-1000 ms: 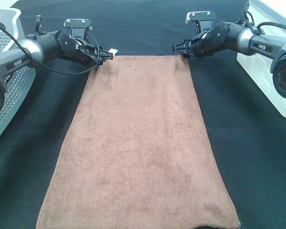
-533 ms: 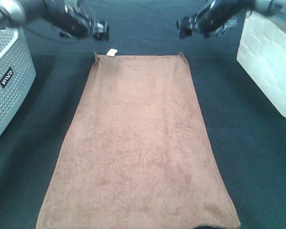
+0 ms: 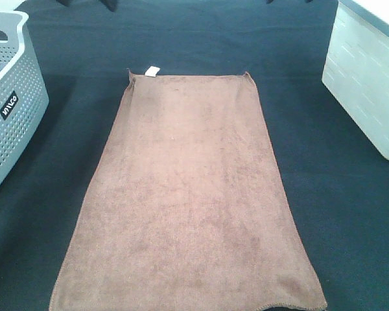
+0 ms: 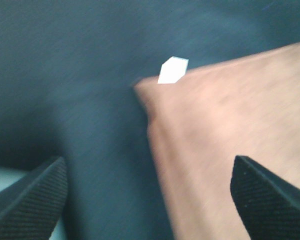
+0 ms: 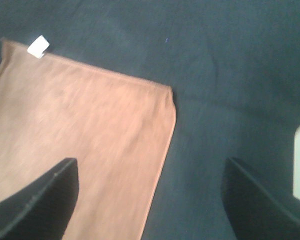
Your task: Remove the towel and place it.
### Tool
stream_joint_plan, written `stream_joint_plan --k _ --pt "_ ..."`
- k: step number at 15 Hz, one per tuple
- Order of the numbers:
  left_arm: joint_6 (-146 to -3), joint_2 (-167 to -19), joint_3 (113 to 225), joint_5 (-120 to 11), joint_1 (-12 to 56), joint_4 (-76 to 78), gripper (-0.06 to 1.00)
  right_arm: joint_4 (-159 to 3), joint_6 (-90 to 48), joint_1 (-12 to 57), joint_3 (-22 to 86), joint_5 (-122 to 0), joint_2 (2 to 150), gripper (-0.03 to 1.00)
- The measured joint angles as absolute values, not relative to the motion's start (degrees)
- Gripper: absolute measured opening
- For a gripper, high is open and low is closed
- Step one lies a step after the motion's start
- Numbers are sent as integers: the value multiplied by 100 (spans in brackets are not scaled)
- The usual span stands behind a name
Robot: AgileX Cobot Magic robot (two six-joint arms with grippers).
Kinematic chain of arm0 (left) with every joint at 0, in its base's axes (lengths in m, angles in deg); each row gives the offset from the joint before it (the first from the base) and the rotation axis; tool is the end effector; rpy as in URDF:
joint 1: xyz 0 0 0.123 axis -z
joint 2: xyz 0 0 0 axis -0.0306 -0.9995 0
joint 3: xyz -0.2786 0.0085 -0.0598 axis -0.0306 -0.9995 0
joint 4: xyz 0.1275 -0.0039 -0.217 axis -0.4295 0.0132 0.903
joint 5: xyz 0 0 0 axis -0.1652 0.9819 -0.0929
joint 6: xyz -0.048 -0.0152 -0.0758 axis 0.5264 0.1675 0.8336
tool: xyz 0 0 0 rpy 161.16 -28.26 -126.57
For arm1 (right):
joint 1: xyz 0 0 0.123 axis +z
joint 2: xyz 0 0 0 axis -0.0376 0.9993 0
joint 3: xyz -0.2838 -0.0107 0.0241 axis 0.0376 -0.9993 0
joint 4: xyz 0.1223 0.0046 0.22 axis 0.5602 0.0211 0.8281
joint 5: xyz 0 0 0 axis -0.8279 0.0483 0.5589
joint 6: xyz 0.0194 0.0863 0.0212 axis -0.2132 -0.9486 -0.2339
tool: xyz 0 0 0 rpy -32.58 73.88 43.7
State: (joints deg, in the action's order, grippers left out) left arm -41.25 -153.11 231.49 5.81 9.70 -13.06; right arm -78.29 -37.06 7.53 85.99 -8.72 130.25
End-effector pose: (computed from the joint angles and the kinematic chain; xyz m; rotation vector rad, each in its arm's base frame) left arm 0.5080 -0.1021 0.3138 0.2575 2.4320 -0.0715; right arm 0.4924 0.0941 0.3270 -0.3288 2.4223 0.1826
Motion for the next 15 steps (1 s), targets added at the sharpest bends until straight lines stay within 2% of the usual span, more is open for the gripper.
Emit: stream_joint_plan --k 3,8,9,11,15 --pt "-3993 -14956 23149 1114 707 -1862 83 -7949 -3895 724 8599 -362 12647 72" --pt "-3987 -14068 22811 1143 -193 -1312 83 -8092 -4107 472 8273 -104 11971 72" --pt "-4005 -13753 22433 1143 -353 -1294 83 -8092 -4112 472 7981 -110 11639 72" --pt "-4154 -12819 21000 1148 -731 -1323 82 -8092 -4141 472 6686 -115 10561 72" --pt "-4228 -10544 18514 942 -834 -1363 81 -8092 -4141 472 4142 -104 8287 72"
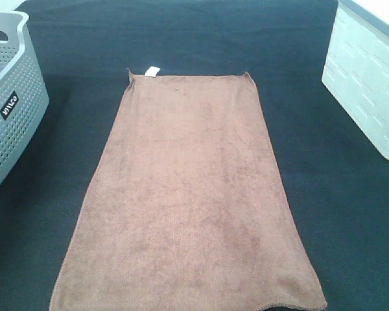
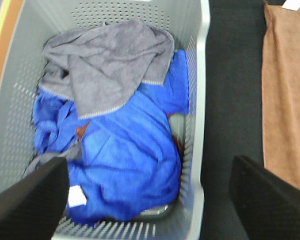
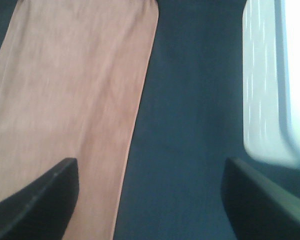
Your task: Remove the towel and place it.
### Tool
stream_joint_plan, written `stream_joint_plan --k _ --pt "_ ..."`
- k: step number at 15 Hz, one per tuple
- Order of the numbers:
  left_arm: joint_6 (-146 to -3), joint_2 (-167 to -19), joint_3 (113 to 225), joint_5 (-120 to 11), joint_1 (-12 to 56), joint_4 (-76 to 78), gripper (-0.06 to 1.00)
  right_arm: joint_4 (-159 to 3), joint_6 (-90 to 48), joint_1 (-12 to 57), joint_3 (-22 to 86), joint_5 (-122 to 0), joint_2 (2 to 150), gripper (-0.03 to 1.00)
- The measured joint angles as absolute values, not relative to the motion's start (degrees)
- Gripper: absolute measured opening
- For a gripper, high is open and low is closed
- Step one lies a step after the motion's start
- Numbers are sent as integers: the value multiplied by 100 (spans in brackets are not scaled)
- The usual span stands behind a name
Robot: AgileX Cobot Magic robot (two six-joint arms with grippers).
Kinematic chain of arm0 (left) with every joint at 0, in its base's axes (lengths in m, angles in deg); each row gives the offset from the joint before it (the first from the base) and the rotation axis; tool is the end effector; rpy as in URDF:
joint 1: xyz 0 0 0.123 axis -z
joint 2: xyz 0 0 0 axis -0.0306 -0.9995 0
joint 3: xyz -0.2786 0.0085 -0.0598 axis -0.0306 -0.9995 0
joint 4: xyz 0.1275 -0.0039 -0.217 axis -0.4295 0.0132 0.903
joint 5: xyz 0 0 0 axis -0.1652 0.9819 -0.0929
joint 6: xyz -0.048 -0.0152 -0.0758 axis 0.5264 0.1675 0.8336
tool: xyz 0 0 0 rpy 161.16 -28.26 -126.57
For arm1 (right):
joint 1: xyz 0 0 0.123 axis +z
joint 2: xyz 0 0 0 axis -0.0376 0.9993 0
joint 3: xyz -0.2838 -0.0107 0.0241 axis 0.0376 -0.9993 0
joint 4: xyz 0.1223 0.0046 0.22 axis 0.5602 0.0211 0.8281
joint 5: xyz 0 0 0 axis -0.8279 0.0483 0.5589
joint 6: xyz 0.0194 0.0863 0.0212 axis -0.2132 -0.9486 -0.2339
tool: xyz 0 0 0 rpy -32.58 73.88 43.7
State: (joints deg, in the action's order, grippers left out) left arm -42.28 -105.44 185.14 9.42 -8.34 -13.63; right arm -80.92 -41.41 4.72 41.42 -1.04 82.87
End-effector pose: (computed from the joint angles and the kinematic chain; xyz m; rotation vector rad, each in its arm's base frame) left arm 0.3061 0.0371 0.4222 -0.1064 2.4838 0.0865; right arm 0.2752 0.0399 0.4173 -0.2018 2.5239 0.1350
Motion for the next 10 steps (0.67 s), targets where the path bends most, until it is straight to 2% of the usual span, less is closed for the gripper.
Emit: stream_joint_plan --k 3,4,6,10 --pt "-4234 -8556 16634 186 -834 -1466 81 -8081 -4153 472 2480 -69 6682 72" --pt "-4234 -8556 16634 186 -834 -1466 81 -8081 -4153 472 2480 -69 6682 72" --pt "-4234 -7571 15729 -124 -834 -1650 81 -8081 -4153 472 1380 -92 5479 72" --pt "-4268 -5886 14291 -273 -834 -1856 81 -8069 -4153 472 -47 -1192 3583 72"
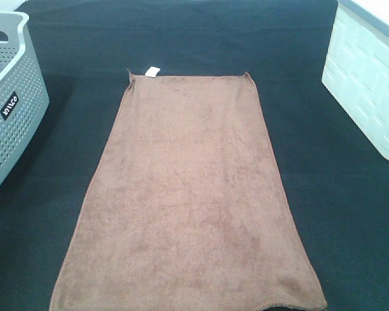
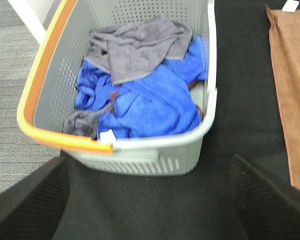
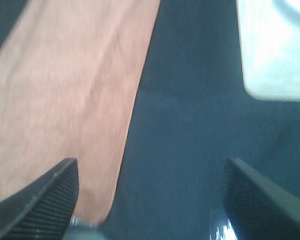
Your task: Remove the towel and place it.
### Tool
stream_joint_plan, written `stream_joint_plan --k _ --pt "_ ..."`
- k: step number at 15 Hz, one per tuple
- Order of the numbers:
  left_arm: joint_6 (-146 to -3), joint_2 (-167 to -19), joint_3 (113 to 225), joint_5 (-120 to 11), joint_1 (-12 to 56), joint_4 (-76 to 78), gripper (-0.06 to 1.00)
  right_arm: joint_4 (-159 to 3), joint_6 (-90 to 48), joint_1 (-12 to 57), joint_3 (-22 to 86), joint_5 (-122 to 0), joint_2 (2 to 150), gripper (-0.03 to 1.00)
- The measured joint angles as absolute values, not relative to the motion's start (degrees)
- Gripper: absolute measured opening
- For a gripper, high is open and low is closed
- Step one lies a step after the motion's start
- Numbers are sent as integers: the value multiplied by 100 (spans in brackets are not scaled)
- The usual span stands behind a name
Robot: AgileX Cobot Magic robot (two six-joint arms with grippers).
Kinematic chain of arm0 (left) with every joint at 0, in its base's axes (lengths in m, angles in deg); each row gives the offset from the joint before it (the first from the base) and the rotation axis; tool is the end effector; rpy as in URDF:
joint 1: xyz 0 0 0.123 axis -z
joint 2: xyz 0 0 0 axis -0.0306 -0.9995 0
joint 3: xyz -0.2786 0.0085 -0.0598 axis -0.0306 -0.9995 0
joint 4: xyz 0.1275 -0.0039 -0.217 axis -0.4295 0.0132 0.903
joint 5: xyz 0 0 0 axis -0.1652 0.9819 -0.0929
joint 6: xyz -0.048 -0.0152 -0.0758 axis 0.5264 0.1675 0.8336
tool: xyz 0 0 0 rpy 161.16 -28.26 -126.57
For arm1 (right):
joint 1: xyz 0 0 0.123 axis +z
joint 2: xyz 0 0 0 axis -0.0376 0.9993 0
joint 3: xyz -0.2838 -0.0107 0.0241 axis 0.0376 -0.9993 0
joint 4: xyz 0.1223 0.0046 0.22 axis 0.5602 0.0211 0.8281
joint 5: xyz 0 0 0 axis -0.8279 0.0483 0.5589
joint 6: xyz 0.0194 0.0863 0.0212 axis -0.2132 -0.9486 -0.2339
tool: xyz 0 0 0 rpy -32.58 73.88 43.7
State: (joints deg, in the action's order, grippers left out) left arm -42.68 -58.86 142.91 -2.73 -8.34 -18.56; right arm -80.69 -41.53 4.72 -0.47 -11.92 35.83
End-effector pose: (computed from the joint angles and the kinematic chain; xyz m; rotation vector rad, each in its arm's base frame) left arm 0.1057 0.0202 0.3820 -0.0707 2.1980 0.2136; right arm 0.0819 0.0163 0.3566 -0.1715 2.2456 0.1449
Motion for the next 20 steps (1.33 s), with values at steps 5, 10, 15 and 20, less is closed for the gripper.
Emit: stream_joint_plan --k 5,10,15,20 --pt "-4268 -4082 12727 -290 -829 -1632 81 -8052 -4147 472 -1267 -1651 2208 72" --pt "-4446 -3595 12039 -502 2 -1678 81 -8046 -3803 472 -1829 -1857 1314 72" --pt "-3764 -2580 11896 -479 54 -1638 81 -7886 -3746 472 -1800 -1244 993 72" --pt "-3672 -1962 11827 209 25 -1615 81 -7817 -3591 472 -1834 -872 712 72"
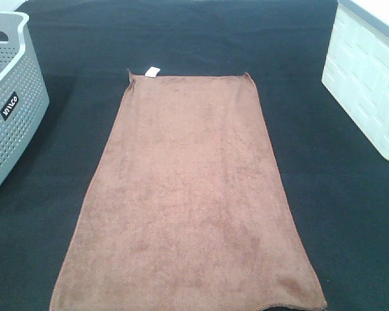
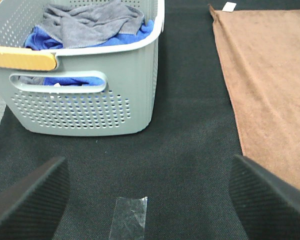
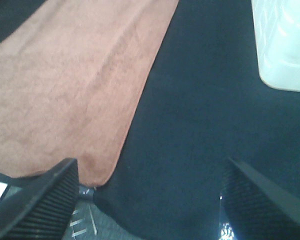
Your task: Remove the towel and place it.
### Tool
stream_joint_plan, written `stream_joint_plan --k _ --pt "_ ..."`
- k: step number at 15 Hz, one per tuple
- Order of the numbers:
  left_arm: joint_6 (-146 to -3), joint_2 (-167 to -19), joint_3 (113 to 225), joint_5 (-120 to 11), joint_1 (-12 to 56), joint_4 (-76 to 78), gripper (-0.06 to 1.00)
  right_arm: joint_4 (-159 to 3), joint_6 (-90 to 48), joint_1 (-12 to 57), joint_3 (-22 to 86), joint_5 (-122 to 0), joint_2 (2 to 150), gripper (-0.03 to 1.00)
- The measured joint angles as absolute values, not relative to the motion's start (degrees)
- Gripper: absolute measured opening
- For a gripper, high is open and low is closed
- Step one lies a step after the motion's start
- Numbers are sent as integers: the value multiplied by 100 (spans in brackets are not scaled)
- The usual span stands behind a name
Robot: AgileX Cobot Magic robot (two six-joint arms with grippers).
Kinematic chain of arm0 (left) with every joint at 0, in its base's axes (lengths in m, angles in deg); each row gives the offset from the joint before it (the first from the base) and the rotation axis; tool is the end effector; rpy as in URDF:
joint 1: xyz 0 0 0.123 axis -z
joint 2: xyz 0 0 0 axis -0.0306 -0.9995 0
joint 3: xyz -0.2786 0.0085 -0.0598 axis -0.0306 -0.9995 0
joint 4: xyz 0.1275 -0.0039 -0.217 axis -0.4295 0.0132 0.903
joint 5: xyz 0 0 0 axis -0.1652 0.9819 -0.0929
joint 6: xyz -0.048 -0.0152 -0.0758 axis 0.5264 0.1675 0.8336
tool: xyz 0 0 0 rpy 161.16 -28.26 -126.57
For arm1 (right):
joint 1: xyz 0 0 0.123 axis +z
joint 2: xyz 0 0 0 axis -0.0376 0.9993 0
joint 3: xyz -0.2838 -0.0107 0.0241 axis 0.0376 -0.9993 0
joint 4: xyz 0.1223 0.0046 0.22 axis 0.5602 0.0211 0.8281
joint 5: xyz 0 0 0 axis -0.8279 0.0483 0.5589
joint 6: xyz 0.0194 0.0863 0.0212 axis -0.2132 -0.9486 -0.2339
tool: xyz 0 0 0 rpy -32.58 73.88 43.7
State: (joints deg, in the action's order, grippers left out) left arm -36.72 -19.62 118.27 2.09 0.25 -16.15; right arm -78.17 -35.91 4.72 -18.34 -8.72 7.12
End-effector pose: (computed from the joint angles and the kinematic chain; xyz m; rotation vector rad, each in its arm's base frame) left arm -0.0055 0.0053 0.2791 -0.0374 2.0237 0.0104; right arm 0.0023 0.0104 0.2813 -0.2771 2.0962 0.1423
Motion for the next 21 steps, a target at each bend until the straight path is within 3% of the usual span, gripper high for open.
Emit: stream_joint_plan --k 14,17,21 --pt "-4108 -1962 11816 209 -4 -876 81 -7789 -3568 472 -1909 -958 265 72" --pt "-4108 -1962 11816 209 -559 -876 81 -7789 -3568 472 -1909 -958 265 72" --pt "-4114 -1962 11816 209 -605 -876 81 -7823 -3568 472 -1909 -963 265 72"
